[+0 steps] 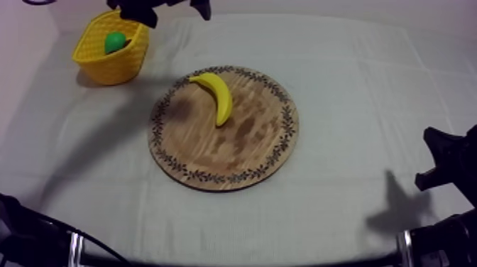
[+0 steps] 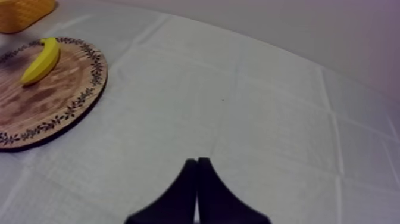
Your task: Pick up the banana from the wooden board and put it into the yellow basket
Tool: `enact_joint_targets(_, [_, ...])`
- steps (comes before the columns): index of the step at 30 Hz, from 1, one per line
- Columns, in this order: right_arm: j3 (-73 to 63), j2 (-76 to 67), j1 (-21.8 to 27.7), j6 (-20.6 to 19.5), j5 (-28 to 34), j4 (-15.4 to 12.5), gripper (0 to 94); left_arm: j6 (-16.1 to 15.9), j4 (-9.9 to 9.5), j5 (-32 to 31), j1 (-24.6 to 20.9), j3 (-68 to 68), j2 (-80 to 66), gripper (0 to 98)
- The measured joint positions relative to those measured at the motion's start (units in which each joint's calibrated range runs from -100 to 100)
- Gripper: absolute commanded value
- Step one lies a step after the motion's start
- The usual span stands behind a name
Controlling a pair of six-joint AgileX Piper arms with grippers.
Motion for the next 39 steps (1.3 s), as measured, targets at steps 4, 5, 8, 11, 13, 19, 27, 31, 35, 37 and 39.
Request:
enact_joint_targets(4, [0.0, 0.0, 0.0, 0.0, 0.0, 0.0, 0.3, 0.7, 0.47, -0.4, 0.4, 2.1, 1.1, 83.4])
enact_joint_targets(5, [0.0, 0.0, 0.0, 0.0, 0.0, 0.0, 0.3, 0.9, 0.53, -0.7, 0.5, 2.7, 1.5, 83.3])
enact_joint_targets(8, [0.0, 0.0, 0.0, 0.0, 0.0, 0.0, 0.3, 1.5, 0.64, -1.4, 0.9, 4.8, 2.8, 83.2])
enact_joint_targets(11, [0.0, 0.0, 0.0, 0.0, 0.0, 0.0, 0.3, 2.1, 0.7, -2.9, 1.1, 6.9, 4.5, 82.6])
enact_joint_targets(13, [0.0, 0.0, 0.0, 0.0, 0.0, 0.0, 0.3, 2.5, 0.7, -4.1, 1.2, 8.1, 5.8, 82.3])
enact_joint_targets(19, [0.0, 0.0, 0.0, 0.0, -0.1, 0.0, 0.3, 4.2, 0.75, -7.3, 1.3, 8.1, 11.4, 81.9])
enact_joint_targets(27, [0.0, 0.0, 0.0, 0.0, -0.1, 0.0, 0.3, 6.4, 2.46, -9.3, 1.5, 3.2, 20.3, 81.4])
enact_joint_targets(31, [0.0, 0.0, 0.0, 0.0, -0.1, 0.0, 0.3, 7.0, 3.08, -9.5, 1.7, 0.4, 24.4, 81.0])
enact_joint_targets(35, [0.0, 0.0, 0.0, 0.0, -0.1, 0.0, 0.3, 7.6, 3.19, -9.6, 1.7, -2.4, 28.2, 80.2])
enact_joint_targets(37, [0.0, 0.0, 0.0, 0.0, -0.1, 0.0, 0.3, 8.1, 3.19, -9.6, 1.7, -3.8, 30.1, 79.6])
enact_joint_targets(39, [0.0, 0.0, 0.0, 0.0, -0.1, 0.0, 0.3, 8.4, 2.98, -9.8, 1.6, -5.3, 31.8, 79.0])
